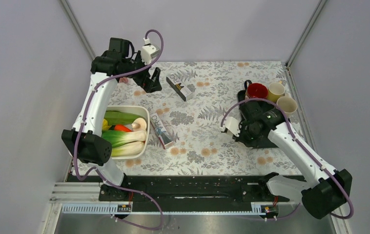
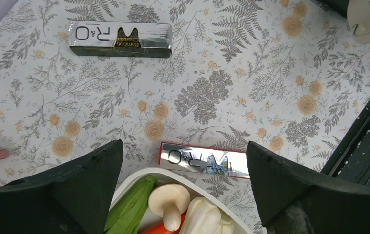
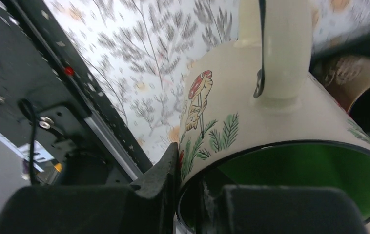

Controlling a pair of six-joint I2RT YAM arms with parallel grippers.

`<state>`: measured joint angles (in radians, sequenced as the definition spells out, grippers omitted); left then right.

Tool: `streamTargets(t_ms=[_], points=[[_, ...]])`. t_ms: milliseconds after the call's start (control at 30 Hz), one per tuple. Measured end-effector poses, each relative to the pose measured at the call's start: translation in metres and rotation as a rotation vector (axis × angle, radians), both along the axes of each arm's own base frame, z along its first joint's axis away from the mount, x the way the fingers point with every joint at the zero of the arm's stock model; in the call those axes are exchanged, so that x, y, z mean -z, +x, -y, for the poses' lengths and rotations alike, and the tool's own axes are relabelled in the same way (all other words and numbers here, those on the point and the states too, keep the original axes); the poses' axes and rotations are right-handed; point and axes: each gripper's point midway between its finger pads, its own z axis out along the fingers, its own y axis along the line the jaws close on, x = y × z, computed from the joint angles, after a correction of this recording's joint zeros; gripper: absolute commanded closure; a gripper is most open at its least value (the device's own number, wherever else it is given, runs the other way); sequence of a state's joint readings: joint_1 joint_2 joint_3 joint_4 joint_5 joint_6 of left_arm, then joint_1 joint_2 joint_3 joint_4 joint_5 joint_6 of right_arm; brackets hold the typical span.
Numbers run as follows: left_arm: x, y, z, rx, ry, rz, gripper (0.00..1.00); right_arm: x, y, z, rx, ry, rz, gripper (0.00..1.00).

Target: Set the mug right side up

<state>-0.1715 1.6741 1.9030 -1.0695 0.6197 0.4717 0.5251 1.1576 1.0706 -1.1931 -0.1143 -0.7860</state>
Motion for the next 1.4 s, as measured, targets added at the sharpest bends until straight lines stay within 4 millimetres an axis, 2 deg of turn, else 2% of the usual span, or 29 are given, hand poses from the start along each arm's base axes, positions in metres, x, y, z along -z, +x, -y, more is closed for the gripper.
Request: streamTargets(t_ms=[33, 133, 333, 467, 633, 767, 867, 1067, 1233, 1333, 1400], points=[[0.0, 0.002, -0.001, -0.003, 0.002, 0.008, 0.01, 0.006, -0.001, 0.014, 0.008, -0.025, -0.006, 1.0], [0.0, 0.007, -0.005, -0.011, 0.008, 0.027, 0.01, 0.012, -0.004, 0.036, 0.009, -0.061, 0.015, 1.0], [-0.001, 0.012, -0.009, -0.023, 0.014, 0.043, 0.01, 0.019, 0.003, 0.047, -0.069, -0.115, 0.001, 1.0], [-0.001, 0.015, -0.008, -0.027, 0.008, 0.048, 0.01, 0.027, 0.012, 0.064, -0.081, -0.196, -0.012, 1.0], [-0.001, 0.022, -0.007, -0.03, 0.005, 0.052, 0.01, 0.023, 0.024, 0.084, -0.081, -0.24, 0.035, 1.0], [0.003, 0.027, -0.007, -0.031, 0.006, 0.048, 0.01, 0.039, 0.032, 0.09, -0.114, -0.269, 0.063, 1.0], [0.003, 0.028, -0.006, -0.03, 0.005, 0.048, 0.01, 0.052, 0.029, 0.097, -0.13, -0.278, 0.047, 1.0], [-0.011, 0.031, -0.006, -0.031, -0.003, 0.087, 0.01, 0.056, 0.041, 0.102, -0.132, -0.276, 0.066, 1.0], [-0.01, 0.031, -0.006, -0.031, -0.002, 0.085, 0.01, 0.063, 0.047, 0.101, -0.129, -0.247, 0.06, 1.0], [-0.01, 0.031, -0.006, -0.031, -0.001, 0.086, 0.01, 0.065, 0.05, 0.101, -0.125, -0.245, 0.06, 0.83], [-0.01, 0.031, -0.006, -0.032, -0.001, 0.086, 0.01, 0.066, 0.051, 0.101, -0.123, -0.244, 0.064, 0.67]])
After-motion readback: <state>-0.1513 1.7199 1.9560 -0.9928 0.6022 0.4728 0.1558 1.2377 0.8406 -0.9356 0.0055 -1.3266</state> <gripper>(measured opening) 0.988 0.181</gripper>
